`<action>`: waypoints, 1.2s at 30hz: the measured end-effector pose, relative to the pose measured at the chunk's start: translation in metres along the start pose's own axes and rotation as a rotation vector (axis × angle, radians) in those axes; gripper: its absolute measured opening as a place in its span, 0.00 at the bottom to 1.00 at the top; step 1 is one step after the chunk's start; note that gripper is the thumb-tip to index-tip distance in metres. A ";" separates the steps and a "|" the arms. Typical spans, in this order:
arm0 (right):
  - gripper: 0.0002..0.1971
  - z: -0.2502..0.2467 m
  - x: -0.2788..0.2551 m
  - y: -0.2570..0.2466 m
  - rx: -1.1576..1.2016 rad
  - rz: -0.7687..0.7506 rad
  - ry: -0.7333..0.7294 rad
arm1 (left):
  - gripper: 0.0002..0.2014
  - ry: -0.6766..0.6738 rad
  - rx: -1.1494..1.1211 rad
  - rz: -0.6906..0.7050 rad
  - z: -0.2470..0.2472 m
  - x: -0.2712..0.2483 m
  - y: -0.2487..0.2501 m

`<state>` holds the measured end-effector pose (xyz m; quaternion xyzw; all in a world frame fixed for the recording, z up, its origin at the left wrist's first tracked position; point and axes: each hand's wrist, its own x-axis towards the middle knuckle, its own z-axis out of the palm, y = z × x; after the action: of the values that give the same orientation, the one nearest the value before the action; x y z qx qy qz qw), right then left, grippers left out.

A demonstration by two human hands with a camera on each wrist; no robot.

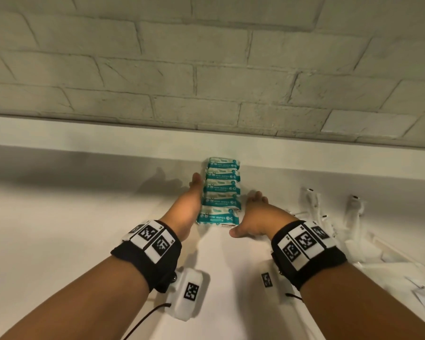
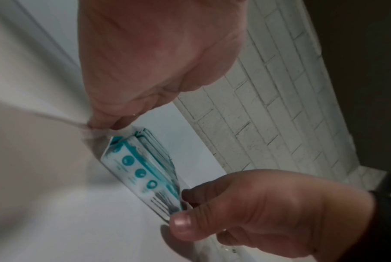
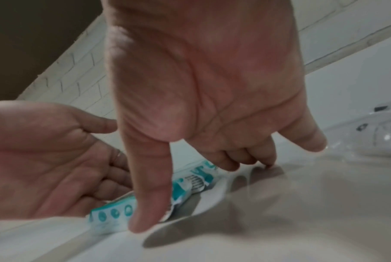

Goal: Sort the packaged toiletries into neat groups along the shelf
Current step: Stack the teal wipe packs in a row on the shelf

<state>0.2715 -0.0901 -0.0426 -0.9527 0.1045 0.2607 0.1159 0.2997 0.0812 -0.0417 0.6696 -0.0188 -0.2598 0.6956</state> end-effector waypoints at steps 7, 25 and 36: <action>0.46 0.013 -0.002 0.000 -0.053 -0.103 -0.013 | 0.35 -0.017 -0.038 0.046 0.010 -0.012 -0.009; 0.31 -0.010 -0.056 -0.007 -0.073 -0.194 0.069 | 0.18 0.109 0.191 0.061 0.015 -0.035 0.008; 0.17 -0.041 -0.179 0.186 0.029 0.052 0.189 | 0.16 -0.153 0.940 0.207 0.110 -0.092 0.015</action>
<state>0.0919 -0.2533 0.0547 -0.9682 0.1435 0.1712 0.1124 0.1836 0.0150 0.0131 0.8849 -0.2516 -0.2009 0.3365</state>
